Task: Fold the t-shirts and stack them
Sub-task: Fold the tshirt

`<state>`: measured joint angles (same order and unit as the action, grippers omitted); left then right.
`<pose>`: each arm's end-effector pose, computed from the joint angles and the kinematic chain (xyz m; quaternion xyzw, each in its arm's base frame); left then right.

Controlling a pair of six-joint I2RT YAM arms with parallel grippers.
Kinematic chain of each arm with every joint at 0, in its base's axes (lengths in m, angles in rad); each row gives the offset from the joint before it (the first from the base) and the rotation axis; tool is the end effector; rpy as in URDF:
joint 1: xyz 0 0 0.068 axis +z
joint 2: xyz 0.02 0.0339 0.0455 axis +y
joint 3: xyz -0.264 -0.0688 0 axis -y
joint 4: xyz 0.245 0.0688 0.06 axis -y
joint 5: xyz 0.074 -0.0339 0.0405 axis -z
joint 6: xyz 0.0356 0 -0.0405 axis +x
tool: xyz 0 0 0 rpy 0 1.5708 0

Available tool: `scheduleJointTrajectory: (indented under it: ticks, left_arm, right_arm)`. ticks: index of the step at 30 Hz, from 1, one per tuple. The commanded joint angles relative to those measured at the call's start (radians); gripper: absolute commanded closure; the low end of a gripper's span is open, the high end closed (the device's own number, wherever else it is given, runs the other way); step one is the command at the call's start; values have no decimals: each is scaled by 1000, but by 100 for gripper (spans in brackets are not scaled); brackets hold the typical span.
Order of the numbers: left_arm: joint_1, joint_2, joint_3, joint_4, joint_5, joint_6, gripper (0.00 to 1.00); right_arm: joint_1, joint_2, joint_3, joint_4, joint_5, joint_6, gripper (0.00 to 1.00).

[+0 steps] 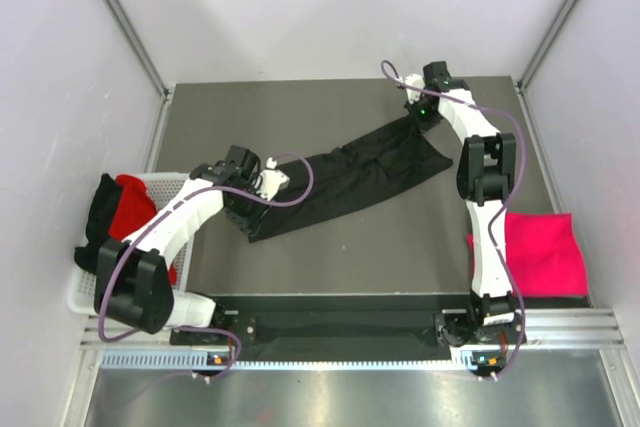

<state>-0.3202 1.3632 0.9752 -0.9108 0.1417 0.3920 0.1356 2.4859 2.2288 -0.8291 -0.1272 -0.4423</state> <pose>0.2304 -0.0817 0.2295 0.3535 0.9229 -0.0652 0.1377 0.5269 0.0764 0.1735 -0.2907 0.9243 0.0244 0.2461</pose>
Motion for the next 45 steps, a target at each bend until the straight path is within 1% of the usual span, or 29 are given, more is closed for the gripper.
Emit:
scheduleJointTrajectory:
  ticks: [1,7,13,18,24,26,28,29,30,31,33,34,36,42,43,45]
  left_arm:
    - [4,-52,-4,-10,-17,22,65]
    - [0,17,-29,19,-2,5,64]
    - [-5,112,-43,76,-1,-1,63]
    - [-6,175,-41,147,-56,5,63]
    - [-6,246,-21,170,-73,7,62]
    - [-5,272,-20,159,-65,2,66]
    - [-6,278,-18,144,-53,-1,72]
    - [-10,278,-21,139,-45,-2,90]
    - [-11,274,-23,133,-34,-5,97]
    - [-17,269,-26,128,-28,-5,100]
    - [-29,260,-21,102,-24,-7,100]
    - [-46,258,-17,89,-21,-8,100]
    - [-81,258,3,41,-10,-10,100]
    - [-181,286,42,-51,62,2,100]
    - [-212,286,43,-66,94,11,100]
    - [-268,303,52,-76,107,24,100]
  right_arm:
    - [10,-42,-52,15,8,10,92]
    - [12,-73,-77,21,12,7,92]
    - [10,-50,-66,19,14,7,92]
    - [10,-35,-54,12,3,8,92]
    - [9,-32,-51,10,-3,8,92]
    - [9,-32,-46,10,-6,7,92]
    - [9,-21,-26,7,-6,7,91]
    - [10,-15,-15,5,-2,5,92]
    - [9,5,-2,4,0,4,92]
    - [9,19,29,4,1,5,92]
    - [12,69,81,-13,5,8,92]
    - [13,86,136,-18,5,10,91]
    - [27,113,175,8,9,10,91]
    - [76,111,177,140,37,13,87]
    - [82,111,177,157,38,14,87]
    - [99,111,177,203,41,16,88]
